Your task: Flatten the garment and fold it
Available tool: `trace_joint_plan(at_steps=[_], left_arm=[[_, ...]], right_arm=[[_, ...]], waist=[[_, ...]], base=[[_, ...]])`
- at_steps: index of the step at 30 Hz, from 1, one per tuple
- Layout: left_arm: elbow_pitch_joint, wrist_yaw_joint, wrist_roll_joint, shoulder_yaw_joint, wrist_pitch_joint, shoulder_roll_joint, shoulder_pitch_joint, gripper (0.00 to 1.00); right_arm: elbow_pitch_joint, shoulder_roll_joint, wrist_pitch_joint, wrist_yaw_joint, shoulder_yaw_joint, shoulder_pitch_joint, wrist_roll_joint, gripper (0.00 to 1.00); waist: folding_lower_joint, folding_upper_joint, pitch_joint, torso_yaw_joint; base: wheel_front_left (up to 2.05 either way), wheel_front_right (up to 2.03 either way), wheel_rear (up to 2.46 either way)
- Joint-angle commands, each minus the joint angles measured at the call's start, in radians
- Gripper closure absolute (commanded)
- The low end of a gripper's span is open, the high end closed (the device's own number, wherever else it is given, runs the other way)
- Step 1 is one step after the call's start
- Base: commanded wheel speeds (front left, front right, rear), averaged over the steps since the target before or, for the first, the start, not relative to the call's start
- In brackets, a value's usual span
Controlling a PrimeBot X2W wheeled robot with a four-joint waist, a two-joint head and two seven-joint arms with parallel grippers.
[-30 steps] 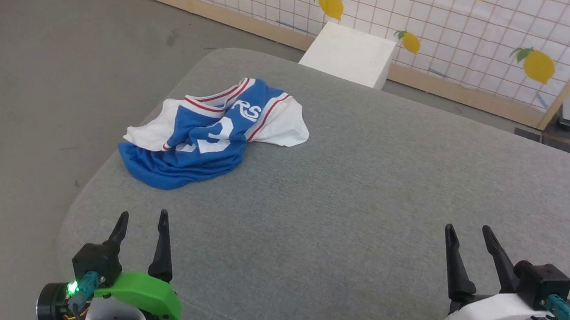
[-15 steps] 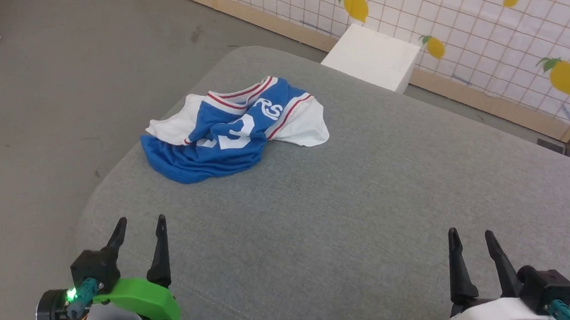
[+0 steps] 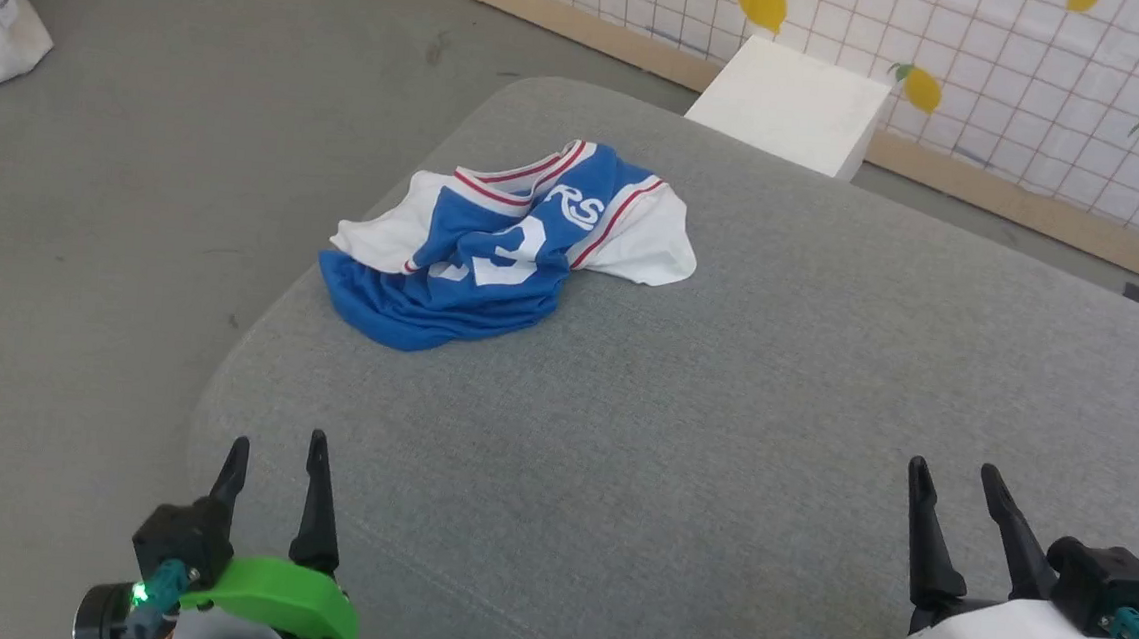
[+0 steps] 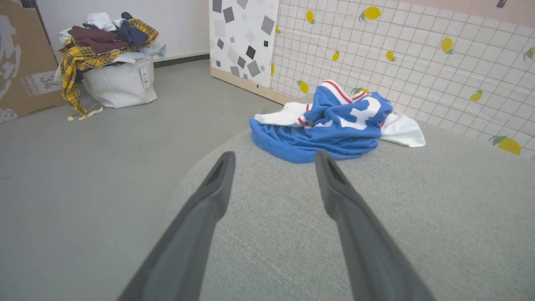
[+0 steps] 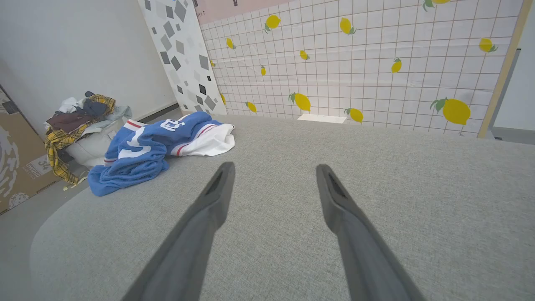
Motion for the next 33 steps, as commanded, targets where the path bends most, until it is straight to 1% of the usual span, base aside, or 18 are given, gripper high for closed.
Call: trace_joint_plan(at_steps=[1, 4, 8, 12, 15, 19, 24, 28, 33], left_arm=[[0.008, -0.010, -0.021, 0.003, -0.011, 0.001, -0.029, 0.00], [0.021, -0.029, -0.053, 0.015, -0.016, 0.006, -0.084, 0.00], [0.054, -0.061, -0.104, 0.034, -0.017, 0.026, -0.199, 0.00], [0.111, -0.092, -0.146, 0.042, 0.001, 0.060, -0.348, 0.00], [0.190, -0.119, -0.196, 0.038, 0.042, 0.084, -0.477, 0.00], [0.311, -0.138, -0.253, 0.027, 0.118, 0.114, -0.631, 0.00], [0.469, -0.148, -0.323, 0.007, 0.229, 0.140, -0.788, 0.00], [0.573, -0.151, -0.362, -0.019, 0.333, 0.161, -0.869, 0.00], [0.665, -0.152, -0.389, -0.079, 0.464, 0.175, -0.927, 0.00]], right_arm=[[0.006, 0.000, -0.011, -0.001, -0.005, 0.003, 0.007, 0.00], [0.010, 0.000, -0.017, -0.001, -0.014, -0.006, 0.002, 0.00], [0.010, 0.000, -0.026, -0.001, -0.026, -0.021, -0.011, 0.00], [0.015, 0.000, -0.034, -0.001, -0.040, -0.048, -0.031, 0.00], [0.014, 0.000, -0.040, -0.002, -0.052, -0.064, -0.052, 0.00], [-0.001, 0.000, -0.031, -0.002, -0.067, -0.084, -0.084, 0.00], [-0.039, 0.000, -0.004, -0.002, -0.084, -0.098, -0.124, 0.00], [-0.075, 0.000, 0.015, -0.002, -0.099, -0.096, -0.140, 0.00], [-0.118, 0.000, 0.035, -0.002, -0.117, -0.078, -0.155, 0.00]], waist=[[0.0000, -0.0001, 0.015, 0.009], [0.0000, -0.0001, 0.035, 0.016], [0.0000, -0.0001, 0.078, 0.020], [0.0000, -0.0001, 0.135, 0.013], [0.0000, -0.0001, 0.186, 0.002], [0.0000, -0.0001, 0.243, -0.037], [0.0000, -0.0001, 0.307, -0.094], [0.0000, -0.0001, 0.348, -0.137], [0.0000, -0.0001, 0.383, -0.166]], base=[[0.00, 0.00, 0.00], [0.00, 0.00, 0.00], [0.00, 0.00, 0.00], [0.00, 0.00, 0.00], [0.00, 0.00, 0.00], [0.00, 0.00, 0.00], [0.00, 0.00, 0.00], [0.00, 0.00, 0.00], [0.00, 0.00, 0.00]])
